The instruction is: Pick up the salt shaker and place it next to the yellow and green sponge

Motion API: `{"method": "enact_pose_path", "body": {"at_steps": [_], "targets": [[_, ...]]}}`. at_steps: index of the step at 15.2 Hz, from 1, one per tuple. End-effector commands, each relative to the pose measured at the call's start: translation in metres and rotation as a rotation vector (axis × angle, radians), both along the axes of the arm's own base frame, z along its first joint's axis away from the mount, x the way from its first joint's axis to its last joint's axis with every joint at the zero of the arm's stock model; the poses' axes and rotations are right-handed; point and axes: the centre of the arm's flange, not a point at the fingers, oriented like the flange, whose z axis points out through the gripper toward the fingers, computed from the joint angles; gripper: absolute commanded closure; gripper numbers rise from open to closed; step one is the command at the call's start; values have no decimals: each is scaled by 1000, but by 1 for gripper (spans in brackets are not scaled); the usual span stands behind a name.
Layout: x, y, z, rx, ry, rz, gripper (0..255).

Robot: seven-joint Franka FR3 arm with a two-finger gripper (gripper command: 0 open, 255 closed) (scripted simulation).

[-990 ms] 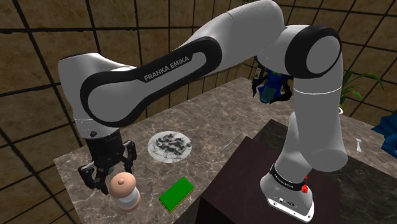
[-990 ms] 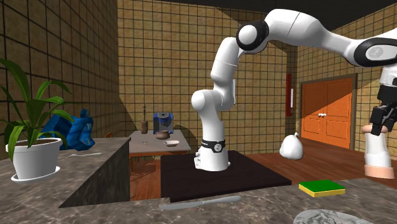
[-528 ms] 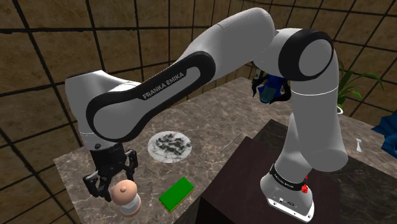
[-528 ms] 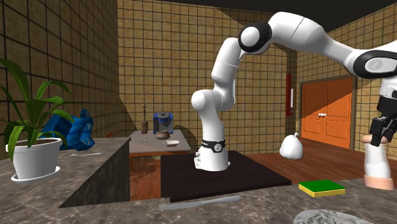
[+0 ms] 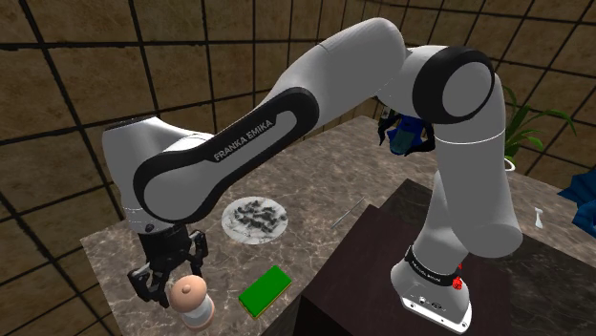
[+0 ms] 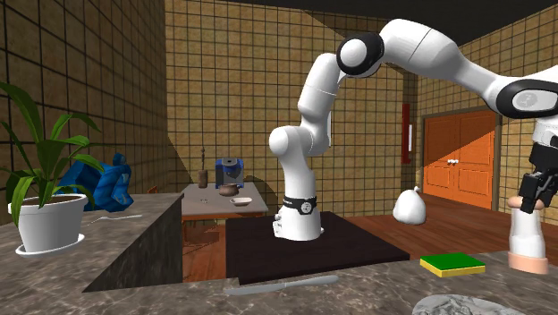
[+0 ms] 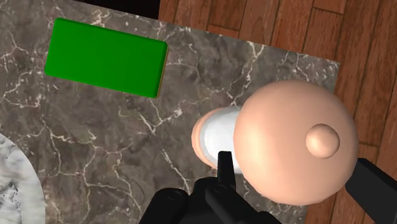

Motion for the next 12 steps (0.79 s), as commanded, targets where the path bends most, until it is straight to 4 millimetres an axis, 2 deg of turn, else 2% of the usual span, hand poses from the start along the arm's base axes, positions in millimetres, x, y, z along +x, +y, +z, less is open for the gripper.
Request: {"method": "enact_pose_path", "body": {"at_steps": [1, 2, 3, 8, 12], "targets": [[0, 0, 0, 0, 0, 0, 255], [0, 0, 0, 0, 0, 0, 255], [0, 0, 0, 0, 0, 0, 0], [0, 0, 0, 0, 0, 0, 0], [13, -4, 48, 0, 0, 0, 0]]}}
